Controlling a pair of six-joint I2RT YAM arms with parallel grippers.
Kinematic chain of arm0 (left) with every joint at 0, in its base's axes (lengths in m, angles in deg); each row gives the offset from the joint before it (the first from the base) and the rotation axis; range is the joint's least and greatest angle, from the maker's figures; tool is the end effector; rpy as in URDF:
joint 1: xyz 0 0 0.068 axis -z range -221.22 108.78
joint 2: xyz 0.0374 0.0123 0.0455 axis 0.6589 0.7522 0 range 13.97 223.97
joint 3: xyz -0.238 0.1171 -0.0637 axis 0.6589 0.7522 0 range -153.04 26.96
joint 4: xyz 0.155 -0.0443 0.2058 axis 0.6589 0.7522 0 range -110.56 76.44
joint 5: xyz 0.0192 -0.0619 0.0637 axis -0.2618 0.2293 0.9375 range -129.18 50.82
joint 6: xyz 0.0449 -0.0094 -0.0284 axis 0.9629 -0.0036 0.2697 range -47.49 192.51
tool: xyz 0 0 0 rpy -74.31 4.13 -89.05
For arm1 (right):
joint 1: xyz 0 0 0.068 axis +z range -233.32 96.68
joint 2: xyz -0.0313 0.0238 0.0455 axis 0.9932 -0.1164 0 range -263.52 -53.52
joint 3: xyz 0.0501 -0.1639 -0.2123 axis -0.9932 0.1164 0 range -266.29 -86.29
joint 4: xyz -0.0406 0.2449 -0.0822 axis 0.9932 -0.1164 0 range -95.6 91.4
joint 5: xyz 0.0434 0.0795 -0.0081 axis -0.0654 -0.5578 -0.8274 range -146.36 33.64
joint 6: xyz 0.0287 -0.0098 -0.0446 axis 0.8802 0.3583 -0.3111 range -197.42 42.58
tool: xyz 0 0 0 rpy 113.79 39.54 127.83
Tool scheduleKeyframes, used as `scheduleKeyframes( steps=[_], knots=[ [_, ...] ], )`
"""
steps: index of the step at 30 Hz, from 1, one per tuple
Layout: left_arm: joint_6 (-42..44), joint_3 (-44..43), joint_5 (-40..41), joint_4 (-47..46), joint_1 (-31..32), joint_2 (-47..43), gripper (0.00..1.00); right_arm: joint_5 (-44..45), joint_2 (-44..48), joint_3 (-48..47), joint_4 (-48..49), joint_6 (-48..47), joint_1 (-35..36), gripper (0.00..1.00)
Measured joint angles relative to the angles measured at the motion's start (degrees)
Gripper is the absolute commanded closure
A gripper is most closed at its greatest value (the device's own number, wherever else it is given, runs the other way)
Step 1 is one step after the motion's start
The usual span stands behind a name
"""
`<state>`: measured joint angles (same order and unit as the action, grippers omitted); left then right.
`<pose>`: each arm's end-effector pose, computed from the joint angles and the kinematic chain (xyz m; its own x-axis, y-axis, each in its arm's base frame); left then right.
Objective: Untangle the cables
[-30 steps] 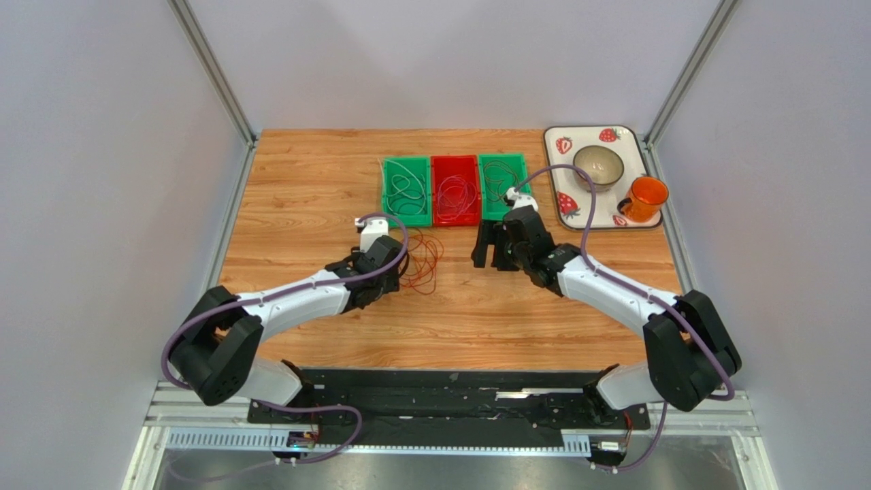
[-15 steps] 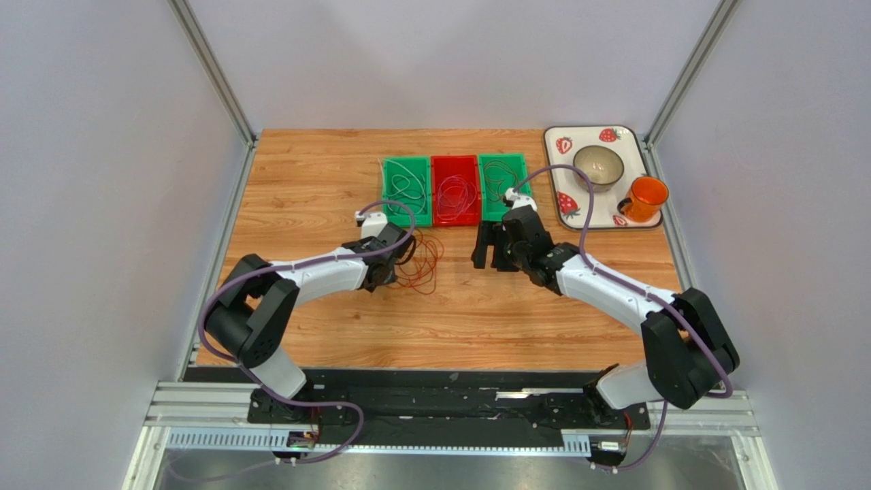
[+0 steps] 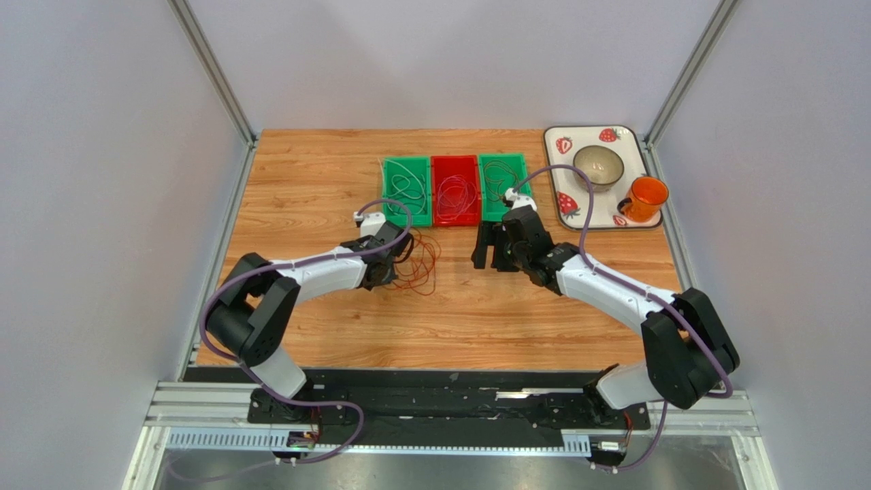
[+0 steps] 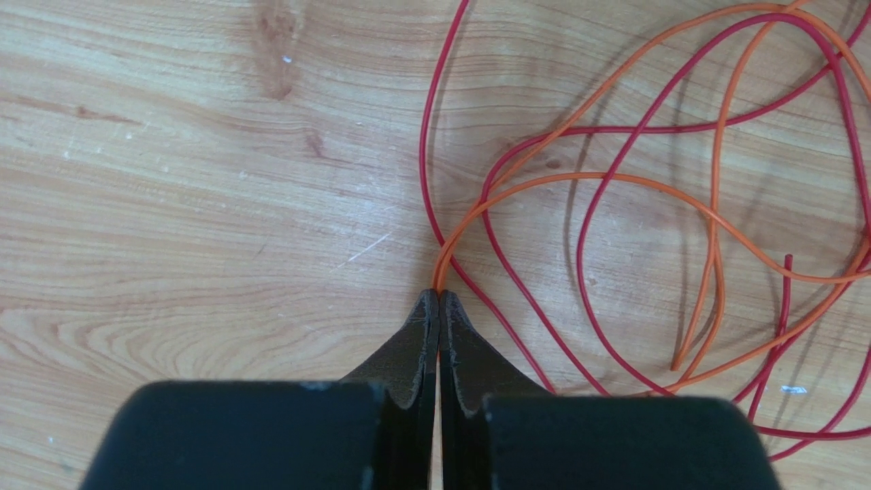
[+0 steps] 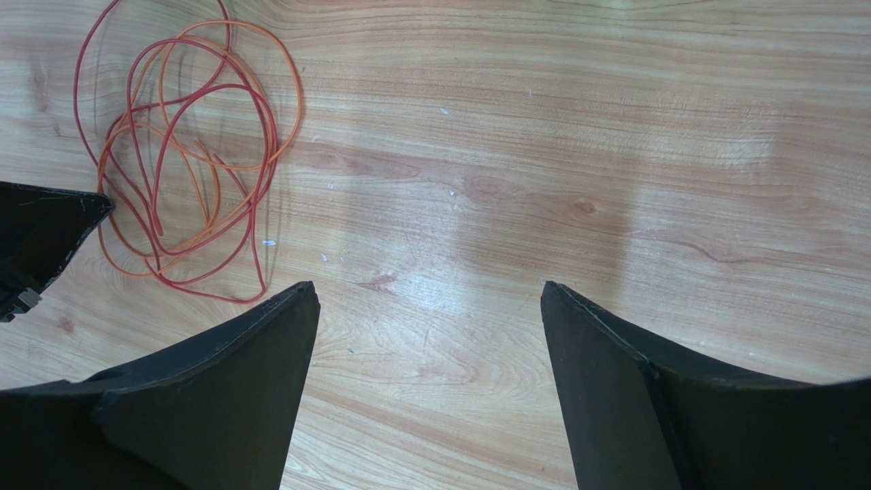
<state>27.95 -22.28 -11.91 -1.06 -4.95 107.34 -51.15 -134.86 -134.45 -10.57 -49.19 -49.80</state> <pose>0.2516 -0.1643 0.1549 -0.7685 -0.2097 -0.6045 -0.2492 0.9683 -0.0191 0.2480 0.1604 0.2129 -0.7556 0.0645 -0.6519 -0.1580 0.9478 0.2769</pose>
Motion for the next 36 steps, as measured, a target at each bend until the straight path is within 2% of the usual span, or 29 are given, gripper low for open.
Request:
scheduleKeyframes(
  steps=[5, 8, 12, 15, 20, 24, 32, 36],
  knots=[
    [2.8, -0.1, -1.9, 0.2, 1.1, -1.2, 1.0, 0.0, 0.0, 0.0, 0.0, 0.0, 0.0, 0.16],
    [5.5, -2.7, -3.5, 5.4, 3.3, -7.0, 1.0, 0.0, 0.0, 0.0, 0.0, 0.0, 0.0, 0.16],
    [10.2, -13.2, -10.1, 9.2, 4.5, -18.4, 1.0, 0.0, 0.0, 0.0, -0.2, 0.0, 0.0, 0.16],
    [14.0, -21.9, -17.0, 8.6, 5.2, -26.5, 1.0, 0.0, 0.0, 0.0, -0.2, 0.0, 0.0, 0.16],
    [18.0, -28.2, -21.6, 7.1, 6.9, -37.8, 1.0, 0.0, 0.0, 0.0, -0.2, 0.0, 0.0, 0.16],
    [19.2, -26.5, -18.9, 8.7, 6.8, -42.3, 1.0, 0.0, 0.0, 0.0, -0.2, 0.0, 0.0, 0.16],
    [17.6, -9.0, -13.9, 15.3, 6.8, -37.6, 1.0, 0.0, 0.0, 0.0, -0.2, 0.0, 0.0, 0.16],
    [15.6, -3.7, -11.4, 18.1, 6.8, -35.9, 1.0, 0.0, -0.1, -0.1, -0.3, 0.0, 0.0, 0.15]
  ],
)
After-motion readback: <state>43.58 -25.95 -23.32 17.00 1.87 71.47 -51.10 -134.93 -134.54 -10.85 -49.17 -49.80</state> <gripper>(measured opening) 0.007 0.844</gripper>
